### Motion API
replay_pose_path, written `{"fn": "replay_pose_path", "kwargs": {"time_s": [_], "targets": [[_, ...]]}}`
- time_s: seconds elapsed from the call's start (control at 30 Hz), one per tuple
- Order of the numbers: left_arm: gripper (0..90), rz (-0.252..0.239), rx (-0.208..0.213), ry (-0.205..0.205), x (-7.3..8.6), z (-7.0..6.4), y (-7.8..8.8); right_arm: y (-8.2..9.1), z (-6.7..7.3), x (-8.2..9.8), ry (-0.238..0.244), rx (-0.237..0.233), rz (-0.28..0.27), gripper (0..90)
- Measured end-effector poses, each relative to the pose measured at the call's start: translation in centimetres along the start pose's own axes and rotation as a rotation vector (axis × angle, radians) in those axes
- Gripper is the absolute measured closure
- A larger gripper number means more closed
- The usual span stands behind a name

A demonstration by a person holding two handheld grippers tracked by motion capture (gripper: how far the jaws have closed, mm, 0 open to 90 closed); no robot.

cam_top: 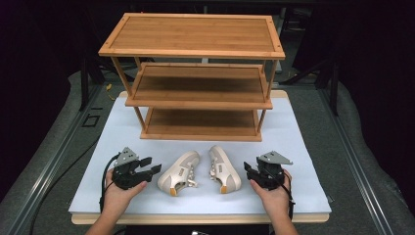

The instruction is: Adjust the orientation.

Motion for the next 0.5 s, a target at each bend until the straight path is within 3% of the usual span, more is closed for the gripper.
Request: {"fn": "replay_pose_path", "kwargs": {"time_s": [0.13,0.5], "targets": [[54.5,0.014,0.002,-0.023,0.1,-0.6,0.0,0.1,0.3,-0.2,0.015,0.008,-0.002,47.9],[75.4,0.052,0.043,-0.054,0.2,-1.9,0.0,0.2,0.3,-0.2,0.0,0.007,-0.007,50.1]]}}
Point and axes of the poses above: each handheld gripper's, and its own axes: y roughly backward along the jaws, x roughly out of its underside, z roughly to its left, the point moved 1 cm from there along -y, roughly forward along the jaws, and after that the axes turned 14 degrees about y, right-handed, at the moved point
